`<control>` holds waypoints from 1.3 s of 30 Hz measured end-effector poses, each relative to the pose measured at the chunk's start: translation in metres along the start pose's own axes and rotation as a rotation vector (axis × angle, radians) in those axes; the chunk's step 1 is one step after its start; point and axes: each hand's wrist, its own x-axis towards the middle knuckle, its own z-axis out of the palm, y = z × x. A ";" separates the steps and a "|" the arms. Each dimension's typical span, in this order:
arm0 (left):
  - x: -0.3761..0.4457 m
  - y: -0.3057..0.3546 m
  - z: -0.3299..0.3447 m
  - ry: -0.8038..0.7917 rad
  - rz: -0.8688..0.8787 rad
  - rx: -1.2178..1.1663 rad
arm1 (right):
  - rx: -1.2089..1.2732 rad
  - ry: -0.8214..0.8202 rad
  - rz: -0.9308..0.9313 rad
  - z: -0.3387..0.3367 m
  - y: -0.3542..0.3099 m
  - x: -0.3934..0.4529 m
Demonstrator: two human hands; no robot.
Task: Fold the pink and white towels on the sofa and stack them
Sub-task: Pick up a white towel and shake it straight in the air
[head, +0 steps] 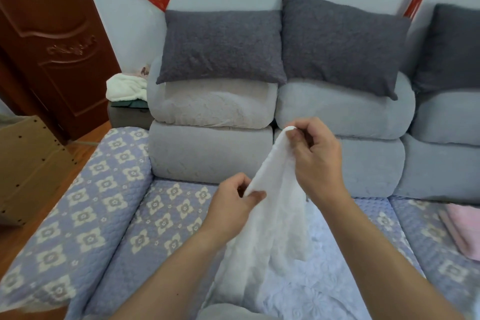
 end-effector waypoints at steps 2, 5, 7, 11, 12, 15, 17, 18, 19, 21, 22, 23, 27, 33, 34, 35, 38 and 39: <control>0.009 -0.001 0.000 0.012 0.039 0.032 | 0.016 0.082 -0.018 -0.013 -0.007 0.016; 0.021 -0.002 0.011 -0.012 0.088 0.139 | 0.018 0.147 -0.066 -0.031 -0.021 0.048; 0.037 0.014 0.015 0.037 0.115 0.131 | -0.031 0.175 -0.118 -0.041 -0.032 0.072; 0.087 0.104 -0.019 0.240 0.398 0.178 | 0.020 0.358 -0.031 -0.080 -0.058 0.137; 0.099 0.138 -0.033 0.273 0.491 0.223 | 0.051 0.403 -0.013 -0.092 -0.067 0.154; 0.124 0.250 -0.072 0.342 0.651 0.331 | 0.131 0.444 0.034 -0.118 -0.102 0.204; 0.131 0.315 -0.095 0.340 0.658 0.320 | 0.141 0.416 0.060 -0.130 -0.126 0.229; 0.128 0.341 -0.105 0.274 0.651 0.307 | 0.161 0.428 0.049 -0.137 -0.138 0.240; 0.123 0.363 -0.113 0.166 0.631 0.304 | 0.195 0.459 0.023 -0.144 -0.150 0.249; 0.108 0.388 -0.121 -0.026 0.590 0.377 | 0.241 0.515 -0.045 -0.157 -0.171 0.262; 0.102 0.394 -0.120 -0.052 0.593 0.450 | 0.233 0.515 -0.072 -0.160 -0.179 0.266; 0.099 0.397 -0.118 -0.033 0.603 0.505 | 0.211 0.506 -0.089 -0.161 -0.185 0.267; 0.103 0.373 -0.111 0.048 0.590 0.480 | 0.222 0.500 -0.059 -0.154 -0.177 0.268; 0.101 0.334 -0.103 -0.120 0.434 0.386 | 0.263 0.496 0.007 -0.137 -0.156 0.260; 0.100 0.327 -0.100 -0.095 0.430 0.351 | 0.270 0.493 0.019 -0.134 -0.153 0.257; 0.100 0.319 -0.096 -0.057 0.435 0.324 | 0.262 0.484 0.023 -0.130 -0.150 0.255; 0.099 0.291 -0.084 0.048 0.474 0.358 | 0.200 0.436 0.037 -0.115 -0.133 0.245; 0.101 0.281 -0.081 0.065 0.467 0.355 | 0.187 0.424 0.049 -0.110 -0.128 0.242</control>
